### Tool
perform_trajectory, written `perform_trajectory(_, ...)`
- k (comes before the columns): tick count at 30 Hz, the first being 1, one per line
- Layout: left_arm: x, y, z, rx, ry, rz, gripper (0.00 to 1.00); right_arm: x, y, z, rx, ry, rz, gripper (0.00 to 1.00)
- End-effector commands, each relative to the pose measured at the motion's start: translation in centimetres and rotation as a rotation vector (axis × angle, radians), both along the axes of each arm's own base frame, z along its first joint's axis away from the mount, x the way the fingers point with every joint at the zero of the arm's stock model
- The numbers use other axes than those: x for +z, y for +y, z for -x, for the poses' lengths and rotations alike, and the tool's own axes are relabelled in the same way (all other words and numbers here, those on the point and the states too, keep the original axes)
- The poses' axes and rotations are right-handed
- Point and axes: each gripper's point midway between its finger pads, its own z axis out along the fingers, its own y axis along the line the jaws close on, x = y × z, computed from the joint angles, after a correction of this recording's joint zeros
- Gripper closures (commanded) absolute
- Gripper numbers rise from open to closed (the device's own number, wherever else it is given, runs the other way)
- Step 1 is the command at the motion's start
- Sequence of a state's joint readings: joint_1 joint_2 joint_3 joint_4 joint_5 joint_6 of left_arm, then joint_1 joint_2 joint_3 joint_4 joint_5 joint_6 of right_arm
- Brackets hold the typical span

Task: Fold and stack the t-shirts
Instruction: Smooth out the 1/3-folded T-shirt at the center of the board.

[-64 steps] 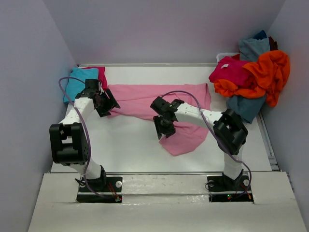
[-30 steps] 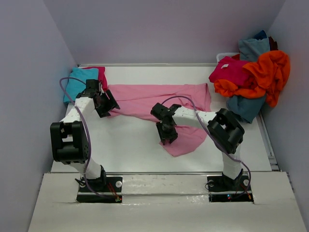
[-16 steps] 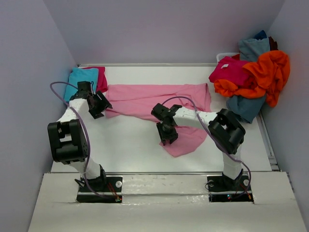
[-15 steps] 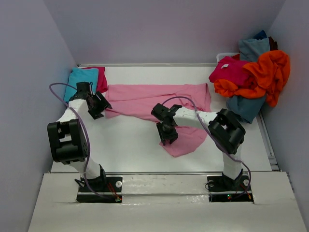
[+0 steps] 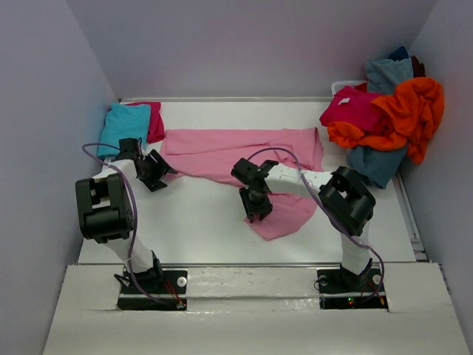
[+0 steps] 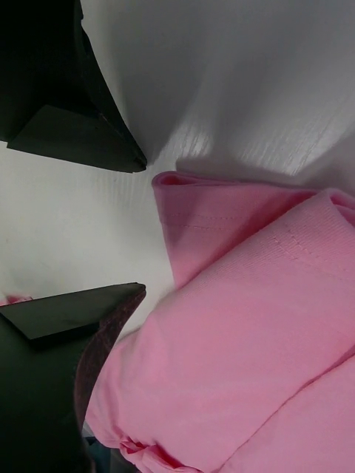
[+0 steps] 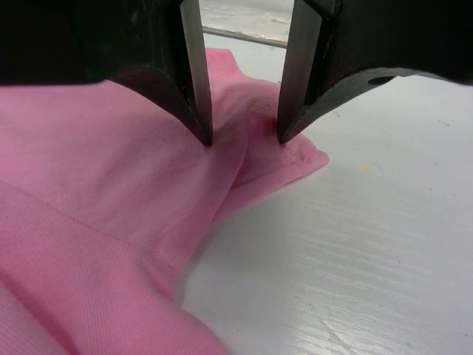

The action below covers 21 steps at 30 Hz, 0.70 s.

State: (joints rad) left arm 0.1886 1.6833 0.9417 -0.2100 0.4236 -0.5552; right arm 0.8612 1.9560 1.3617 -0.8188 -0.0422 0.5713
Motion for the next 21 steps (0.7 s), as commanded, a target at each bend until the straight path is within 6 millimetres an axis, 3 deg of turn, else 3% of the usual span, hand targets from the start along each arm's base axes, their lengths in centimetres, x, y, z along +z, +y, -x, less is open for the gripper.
perform_trajectory(1,0.5,-0.1,-1.6,0.006,-0.055,0.014,0.28,-1.9,-0.2,1.3,0.041,0.041,0.042,0.54)
perform_trajectory(9,1.2,1.7,-3.2,0.029,-0.062,-0.055,0.28,-2.1,-0.2,1.2,0.043,0.041,0.046,0.54)
perform_trajectory(13,1.2,3.2,-3.2,0.062,-0.051,-0.088,0.28,-2.1,-0.1,1.1,0.046,0.039,0.047,0.54)
perform_trajectory(21,0.1,3.6,-2.4,0.071,-0.005,-0.095,0.28,-2.2,0.1,0.8,0.053,0.039,0.053,0.54)
